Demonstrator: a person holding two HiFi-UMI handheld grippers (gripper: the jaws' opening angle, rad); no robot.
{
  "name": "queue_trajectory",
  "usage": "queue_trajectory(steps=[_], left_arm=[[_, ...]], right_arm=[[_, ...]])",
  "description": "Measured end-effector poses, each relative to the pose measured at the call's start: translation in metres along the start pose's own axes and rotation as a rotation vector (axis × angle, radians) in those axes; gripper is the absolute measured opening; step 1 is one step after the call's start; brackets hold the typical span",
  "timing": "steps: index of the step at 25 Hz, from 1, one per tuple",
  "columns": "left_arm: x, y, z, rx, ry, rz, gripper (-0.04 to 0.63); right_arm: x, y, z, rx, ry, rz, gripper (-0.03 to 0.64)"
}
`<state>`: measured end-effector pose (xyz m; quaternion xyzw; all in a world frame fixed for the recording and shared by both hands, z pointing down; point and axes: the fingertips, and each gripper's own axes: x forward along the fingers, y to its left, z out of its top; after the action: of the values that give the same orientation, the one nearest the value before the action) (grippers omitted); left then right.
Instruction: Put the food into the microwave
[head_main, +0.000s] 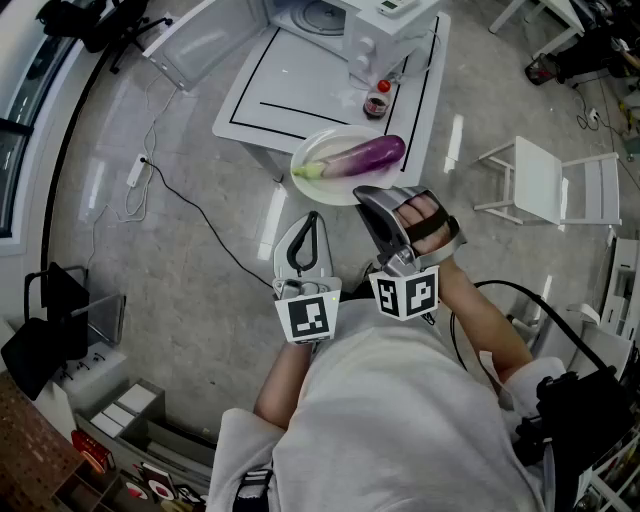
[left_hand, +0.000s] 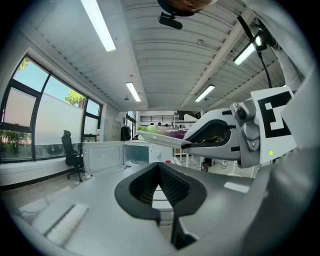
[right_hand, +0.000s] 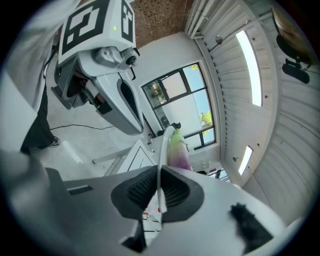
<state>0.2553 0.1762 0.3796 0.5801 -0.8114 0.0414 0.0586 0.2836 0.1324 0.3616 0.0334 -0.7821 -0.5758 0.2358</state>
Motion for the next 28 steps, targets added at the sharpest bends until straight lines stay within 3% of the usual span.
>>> queue_trajectory(steps=[15,28], left_arm=[[-0.004,0.036,-0.005,0.015,-0.024,-0.039,0.008],[-0.022,0.123,-0.012,0.067,-0.02,-0.139,0.008]], right_arm=[[0.025,0.002,0.028,-0.003,0.024,0.002,0.026],[0.078,0.003,0.094,0.028,0.097,-0.022,0.026]])
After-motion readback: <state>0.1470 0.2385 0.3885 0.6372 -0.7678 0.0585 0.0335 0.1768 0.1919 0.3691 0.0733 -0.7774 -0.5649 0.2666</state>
